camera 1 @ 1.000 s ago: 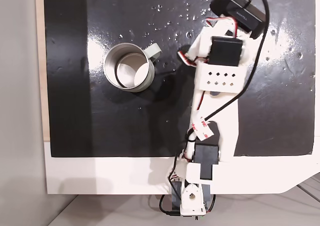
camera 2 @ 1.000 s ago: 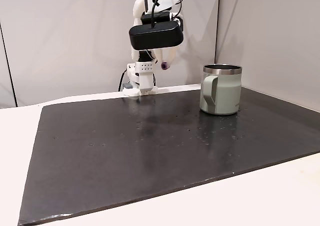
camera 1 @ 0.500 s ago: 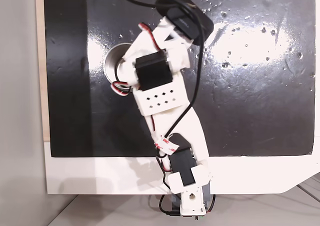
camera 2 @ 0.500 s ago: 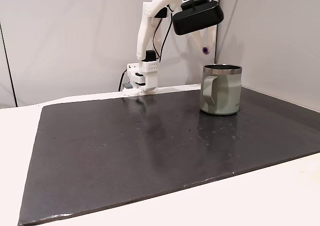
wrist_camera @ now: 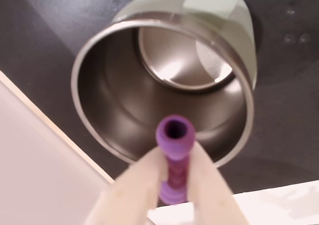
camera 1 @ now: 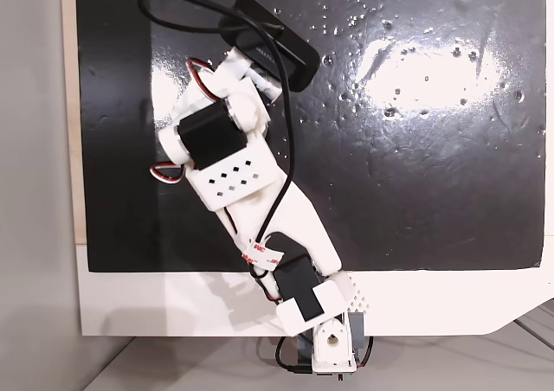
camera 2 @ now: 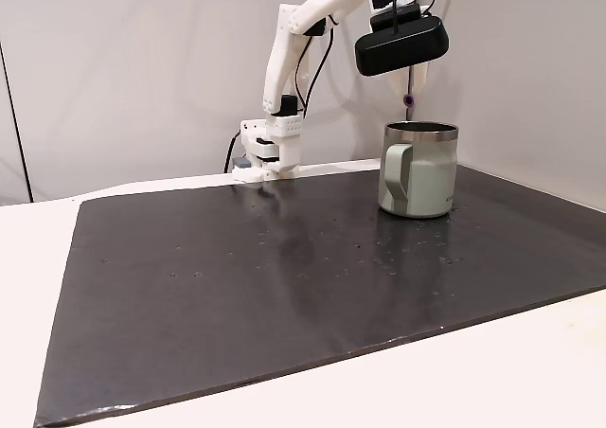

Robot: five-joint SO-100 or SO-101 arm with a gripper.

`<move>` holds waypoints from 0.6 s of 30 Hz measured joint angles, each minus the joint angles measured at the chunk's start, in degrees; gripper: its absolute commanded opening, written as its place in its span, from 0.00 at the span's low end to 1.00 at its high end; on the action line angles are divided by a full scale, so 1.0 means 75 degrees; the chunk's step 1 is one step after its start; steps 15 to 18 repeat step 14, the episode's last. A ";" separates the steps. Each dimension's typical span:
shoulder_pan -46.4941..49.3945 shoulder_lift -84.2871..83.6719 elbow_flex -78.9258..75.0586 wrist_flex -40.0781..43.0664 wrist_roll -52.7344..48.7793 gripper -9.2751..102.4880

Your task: Grasp a pengrip and put it in the cup.

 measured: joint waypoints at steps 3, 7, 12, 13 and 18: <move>0.0023 0.0000 0.0000 0.0000 -0.0082 0.36; 0.0105 0.0000 0.0000 0.0000 -0.0176 0.36; 0.0176 0.0000 0.0000 0.0000 -0.0234 0.36; 0.0188 0.0000 0.0000 0.0000 -0.0258 0.36; 0.0188 0.0000 0.0000 0.0000 -0.0270 0.35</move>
